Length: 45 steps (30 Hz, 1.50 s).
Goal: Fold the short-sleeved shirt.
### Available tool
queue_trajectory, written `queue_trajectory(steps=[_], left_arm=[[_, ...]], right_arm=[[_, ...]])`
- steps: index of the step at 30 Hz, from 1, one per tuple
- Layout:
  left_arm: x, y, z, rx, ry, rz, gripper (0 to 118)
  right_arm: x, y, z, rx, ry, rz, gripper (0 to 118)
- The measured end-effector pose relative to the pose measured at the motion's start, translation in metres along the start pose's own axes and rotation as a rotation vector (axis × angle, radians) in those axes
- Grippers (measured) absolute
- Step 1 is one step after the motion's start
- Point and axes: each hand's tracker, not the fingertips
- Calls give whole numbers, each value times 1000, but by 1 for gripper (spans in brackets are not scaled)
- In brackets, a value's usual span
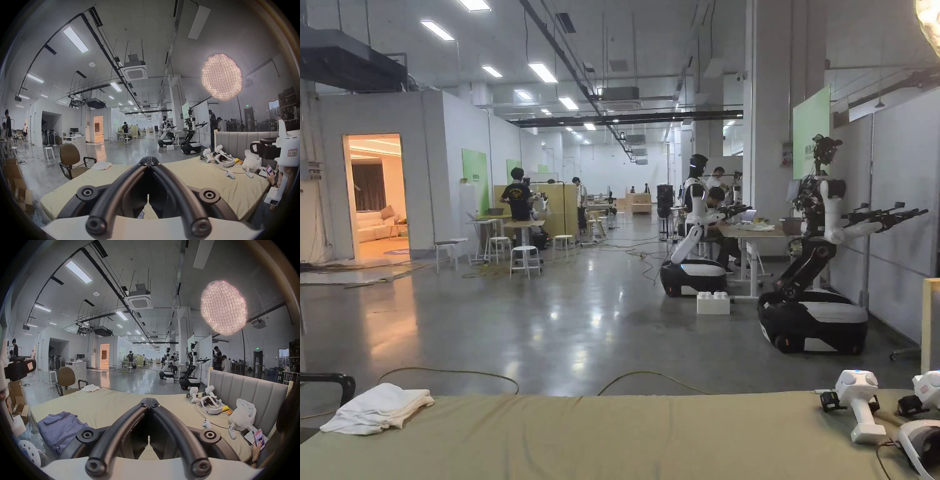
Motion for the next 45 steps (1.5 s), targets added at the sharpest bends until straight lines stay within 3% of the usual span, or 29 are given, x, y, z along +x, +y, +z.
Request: queue_trajectory(steps=[11, 25, 27, 28, 30, 31, 34, 35, 36, 38, 39, 42, 43, 45], left_arm=[[-10, -3, -6, -31, 14, 60, 0], [-10, -4, -12, -52, 21, 41, 0], [-7, -4, -14, -40, 21, -33, 0], [0, -4, -18, -24, 9, -163, 0], [23, -20, -23, 36, 4, -607, 0], [36, -38, -28, 42, 22, -896, 0], [45, -112, -48, 120, 280, -1738, 0], [38, -136, -45, 296, 279, -1997, 0], [28, -144, -40, 317, 206, -2051, 0], [22, -150, -29, 224, -5, -1918, 0], [24, -147, -28, 57, -108, -1729, 0], [33, -124, -33, -161, -119, -1331, 0], [32, -108, -36, -155, -42, -1208, 0], [3, -85, -47, -218, -31, -840, 0]], right_arm=[[4, -1, 0, -16, -14, -3, 0], [4, -1, -2, -20, -14, -1, 0], [3, 0, -3, -20, -9, 34, 0], [2, 1, -5, -23, -2, 109, 0], [-6, -4, -11, -12, 11, 392, 0], [-12, -13, -15, -18, -5, 613, 0], [-22, -55, -26, -65, -42, 1222, 0], [-21, -72, -28, -99, -15, 1382, 0], [-19, -87, -29, -113, 21, 1466, 0], [-11, -109, -27, -156, 132, 1550, 0], [-10, -116, -26, -175, 162, 1572, 0], [-12, -128, -27, -152, 176, 1613, 0], [-15, -126, -29, -137, 157, 1591, 0], [-22, -108, -32, -105, 102, 1398, 0]])
